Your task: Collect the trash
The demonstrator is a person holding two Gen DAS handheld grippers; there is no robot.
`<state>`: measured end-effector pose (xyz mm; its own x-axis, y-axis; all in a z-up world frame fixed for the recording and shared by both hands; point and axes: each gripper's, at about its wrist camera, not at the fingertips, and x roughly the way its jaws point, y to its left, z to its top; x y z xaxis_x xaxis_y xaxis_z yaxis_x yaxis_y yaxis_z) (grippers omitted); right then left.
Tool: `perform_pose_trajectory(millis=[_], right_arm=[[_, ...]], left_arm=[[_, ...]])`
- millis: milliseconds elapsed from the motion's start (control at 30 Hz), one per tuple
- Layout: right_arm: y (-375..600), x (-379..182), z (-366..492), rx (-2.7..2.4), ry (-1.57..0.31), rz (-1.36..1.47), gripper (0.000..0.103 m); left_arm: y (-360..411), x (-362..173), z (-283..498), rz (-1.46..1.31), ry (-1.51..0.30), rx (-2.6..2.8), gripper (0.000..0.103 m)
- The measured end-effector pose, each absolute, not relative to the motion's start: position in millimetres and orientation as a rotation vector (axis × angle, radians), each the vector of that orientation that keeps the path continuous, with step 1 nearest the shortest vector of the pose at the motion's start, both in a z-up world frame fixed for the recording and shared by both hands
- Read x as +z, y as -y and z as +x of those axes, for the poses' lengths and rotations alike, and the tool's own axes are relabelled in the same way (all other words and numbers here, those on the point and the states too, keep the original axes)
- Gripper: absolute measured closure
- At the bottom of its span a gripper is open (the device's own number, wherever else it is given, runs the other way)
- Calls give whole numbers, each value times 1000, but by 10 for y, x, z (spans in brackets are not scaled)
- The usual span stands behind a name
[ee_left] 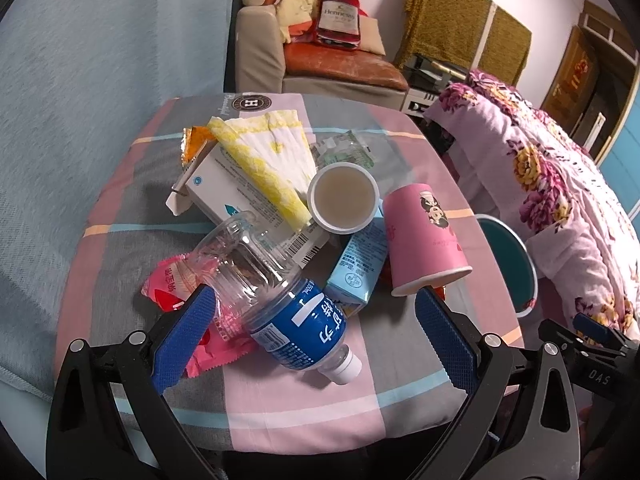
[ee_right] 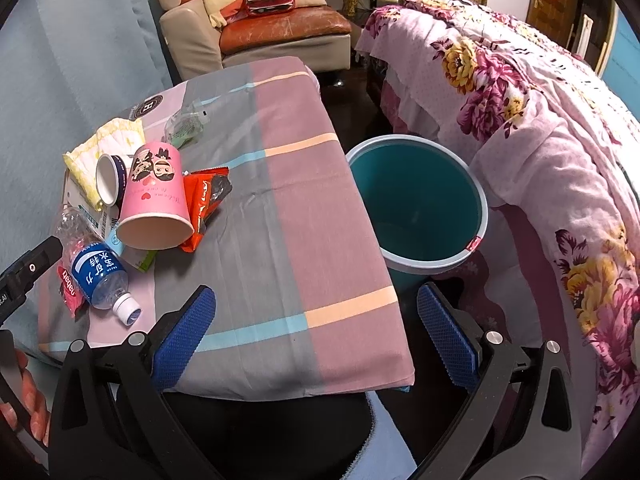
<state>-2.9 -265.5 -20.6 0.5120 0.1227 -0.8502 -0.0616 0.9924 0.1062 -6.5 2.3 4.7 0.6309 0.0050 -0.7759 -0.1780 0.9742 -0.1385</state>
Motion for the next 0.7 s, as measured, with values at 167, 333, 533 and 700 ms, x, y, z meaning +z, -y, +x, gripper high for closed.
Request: perform_pose_trajectory(millis=[167, 333, 533, 700], right_arm=[[2646, -190, -13, 114, -1029, 64, 6], [2640, -166, -1, 113, -1028, 64, 6], [2629, -158, 9, 113, -1032, 64, 6], [2631, -160, 13, 114, -1030, 64, 6]], left_arm=[[-35, 44, -44, -207, -883, 108, 3], [-40, 42, -44, -208, -883, 108, 3], [-48, 71, -45, -206, -881, 105, 3], [-46, 71, -50, -207, -877, 110, 3]])
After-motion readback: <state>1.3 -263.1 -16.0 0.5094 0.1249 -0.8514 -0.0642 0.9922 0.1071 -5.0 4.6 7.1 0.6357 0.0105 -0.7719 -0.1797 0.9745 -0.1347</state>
